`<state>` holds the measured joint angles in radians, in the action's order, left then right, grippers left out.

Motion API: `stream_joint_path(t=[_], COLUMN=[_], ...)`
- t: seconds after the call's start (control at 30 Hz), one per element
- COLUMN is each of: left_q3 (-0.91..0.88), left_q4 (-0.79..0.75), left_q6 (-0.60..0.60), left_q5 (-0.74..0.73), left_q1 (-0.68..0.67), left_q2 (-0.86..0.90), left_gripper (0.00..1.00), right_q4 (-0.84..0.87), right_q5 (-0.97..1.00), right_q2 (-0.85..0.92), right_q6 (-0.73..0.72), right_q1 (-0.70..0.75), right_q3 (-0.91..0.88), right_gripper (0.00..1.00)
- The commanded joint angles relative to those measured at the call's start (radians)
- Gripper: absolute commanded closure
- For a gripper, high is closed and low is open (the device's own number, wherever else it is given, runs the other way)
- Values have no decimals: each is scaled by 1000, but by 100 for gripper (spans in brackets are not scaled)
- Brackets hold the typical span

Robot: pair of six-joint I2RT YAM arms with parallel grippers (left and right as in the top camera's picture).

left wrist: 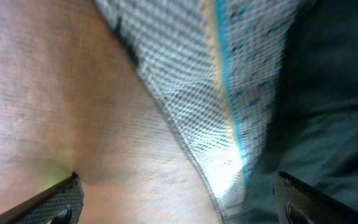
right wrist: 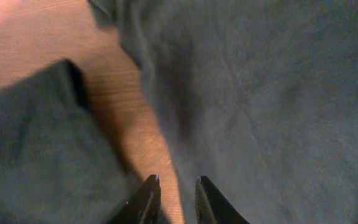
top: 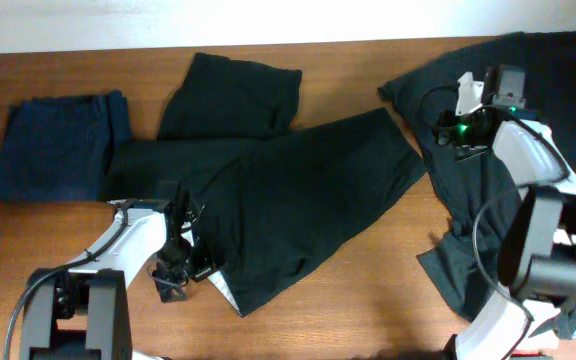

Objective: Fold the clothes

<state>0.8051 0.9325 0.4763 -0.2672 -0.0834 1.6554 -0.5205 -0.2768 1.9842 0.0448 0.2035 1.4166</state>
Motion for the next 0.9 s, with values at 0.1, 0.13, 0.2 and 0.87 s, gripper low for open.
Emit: stream_joint_path(t=[0.1,0.13,0.2,0.87], left_q3=[-4,-4,-4,-4], left_q4=[-159,-159,-159,-167], left_q6=[29,29,29,24], left_q5=[-17,-18,-18,-110], left_q1=[4,4,4,3], left_q2=[22,22,22,22], left_gripper=[3,3,2,1], right_q4=[95,103,118,-689], right_q5=[-50,-15,156,-77], right_q2=[178,201,236,235], right_q6=[77,83,60,78], right_q1=[-6,-5,6,-1], right_q3=[6,7,7,375], right_gripper=[73,72,72,49])
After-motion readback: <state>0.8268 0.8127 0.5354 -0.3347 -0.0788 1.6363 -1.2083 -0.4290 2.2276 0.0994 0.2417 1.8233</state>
